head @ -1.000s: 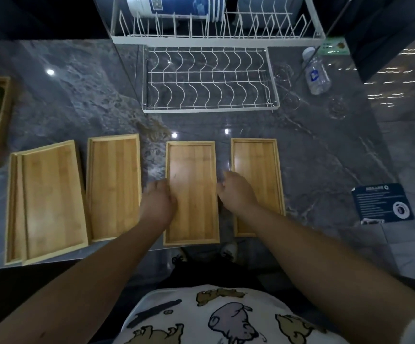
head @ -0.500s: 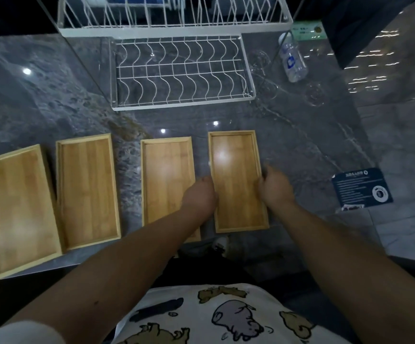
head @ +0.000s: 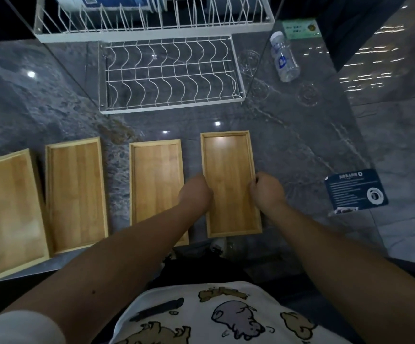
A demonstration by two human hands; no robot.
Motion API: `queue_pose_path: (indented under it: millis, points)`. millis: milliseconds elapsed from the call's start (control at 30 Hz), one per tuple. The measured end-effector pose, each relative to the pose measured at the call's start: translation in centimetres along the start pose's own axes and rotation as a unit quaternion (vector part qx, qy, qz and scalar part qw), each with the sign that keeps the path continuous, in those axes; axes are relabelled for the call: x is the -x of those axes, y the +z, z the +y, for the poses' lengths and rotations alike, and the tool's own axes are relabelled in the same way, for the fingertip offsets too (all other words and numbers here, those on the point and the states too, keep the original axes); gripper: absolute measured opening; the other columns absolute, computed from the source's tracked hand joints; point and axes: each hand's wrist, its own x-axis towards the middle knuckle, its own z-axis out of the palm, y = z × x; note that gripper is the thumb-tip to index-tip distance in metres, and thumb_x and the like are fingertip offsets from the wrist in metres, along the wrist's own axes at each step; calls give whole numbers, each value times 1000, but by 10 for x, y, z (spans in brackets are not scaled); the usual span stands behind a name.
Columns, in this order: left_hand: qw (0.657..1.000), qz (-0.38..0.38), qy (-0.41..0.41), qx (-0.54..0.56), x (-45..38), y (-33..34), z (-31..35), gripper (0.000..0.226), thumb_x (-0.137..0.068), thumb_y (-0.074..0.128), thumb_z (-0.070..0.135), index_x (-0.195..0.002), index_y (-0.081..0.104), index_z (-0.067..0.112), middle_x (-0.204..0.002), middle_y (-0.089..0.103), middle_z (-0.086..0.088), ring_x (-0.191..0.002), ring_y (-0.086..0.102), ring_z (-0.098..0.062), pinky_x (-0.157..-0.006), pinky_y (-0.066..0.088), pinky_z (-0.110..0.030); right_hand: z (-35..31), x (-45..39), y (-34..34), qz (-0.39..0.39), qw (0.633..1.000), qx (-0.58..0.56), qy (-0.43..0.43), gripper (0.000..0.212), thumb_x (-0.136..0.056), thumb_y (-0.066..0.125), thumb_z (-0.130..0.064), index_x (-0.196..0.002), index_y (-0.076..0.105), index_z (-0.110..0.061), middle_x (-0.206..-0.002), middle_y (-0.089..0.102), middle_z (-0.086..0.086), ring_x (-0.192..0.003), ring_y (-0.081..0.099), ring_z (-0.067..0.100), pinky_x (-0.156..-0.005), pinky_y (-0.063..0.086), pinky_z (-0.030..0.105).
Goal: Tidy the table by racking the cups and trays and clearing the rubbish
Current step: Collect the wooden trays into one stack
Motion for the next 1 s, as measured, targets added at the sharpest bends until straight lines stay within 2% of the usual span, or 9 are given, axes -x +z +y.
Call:
queue_pose_path:
  millis: [100, 200, 300, 367, 467, 567, 700, 800, 1000]
  points:
    - [999, 31, 26, -12, 5, -3, -1, 23, -95, 49, 18, -111, 56, 3, -106, 64, -16, -97, 62, -34, -72, 42, -36, -2, 6, -5, 3, 1000, -12, -18, 26, -98, 47, -19, -91, 61, 2, -93, 66, 21, -84, 62, 32, -67, 45, 35]
    - [998, 55, 42, -8, 11, -13, -12, 25, -98, 50, 19, -117, 54, 4, -105, 62, -9, -93, 62, -24, -77, 50, -33, -10, 13, -11, 9, 999, -27, -43, 23, -96, 51, -20, -87, 59, -1, -85, 64, 18, -78, 61, 31, -63, 45, 35]
    - [993, 100, 43, 46, 20, -25, -33, 20, -96, 52, 25, -110, 53, 12, -100, 61, -6, -84, 61, -21, -71, 52, -35, -28, 23, -12, 5, 997, -39, -70, 23, -96, 53, -21, -83, 60, -3, -81, 64, 16, -75, 61, 31, -66, 50, 38]
    - [990, 128, 33, 46, 25, -34, -51, 20, -96, 53, 28, -109, 50, 12, -100, 58, -7, -85, 60, -24, -69, 50, -35, -44, 29, -6, -9, 995, -56, -83, 21, -94, 56, -22, -78, 56, -8, -76, 61, 11, -74, 61, 29, -63, 49, 36]
    - [988, 149, 4, 45, 32, -45, -82, 19, -95, 53, 27, -107, 50, 13, -100, 59, -8, -87, 60, -25, -67, 46, -33, -69, 37, 11, -26, 993, -77, -88, 20, -94, 57, -29, -77, 51, -20, -69, 53, -5, -65, 54, 15, -53, 39, 28]
    - [986, 155, -25, 47, 40, -53, -111, 14, -95, 52, 29, -98, 51, 14, -93, 61, -7, -81, 60, -24, -64, 46, -34, -90, 43, 29, -55, 986, -120, -99, 15, -94, 58, -32, -83, 54, -21, -71, 52, -12, -64, 49, 2, -53, 37, 23]
    - [985, 151, -37, 77, 45, -59, -140, 14, -95, 50, 26, -85, 49, 17, -80, 57, -4, -67, 54, -18, -54, 36, -29, -113, 51, 48, -81, 982, -119, -120, 16, -94, 57, -31, -89, 65, -18, -81, 65, -3, -73, 61, 13, -66, 52, 30]
    - [985, 145, -37, 87, 43, -64, -155, 17, -95, 48, 22, -79, 45, 21, -72, 52, 1, -59, 48, -10, -48, 29, -27, -125, 54, 57, -75, 985, -101, -121, 20, -94, 57, -30, -88, 66, -14, -82, 67, 4, -75, 63, 18, -71, 55, 34]
    - [988, 125, -33, 87, 32, -68, -170, 15, -96, 44, 20, -91, 56, 13, -87, 60, -5, -76, 57, -19, -63, 42, -30, -139, 58, 68, -65, 989, -67, -113, 22, -96, 53, -30, -88, 63, -13, -81, 64, 3, -75, 61, 19, -68, 51, 33]
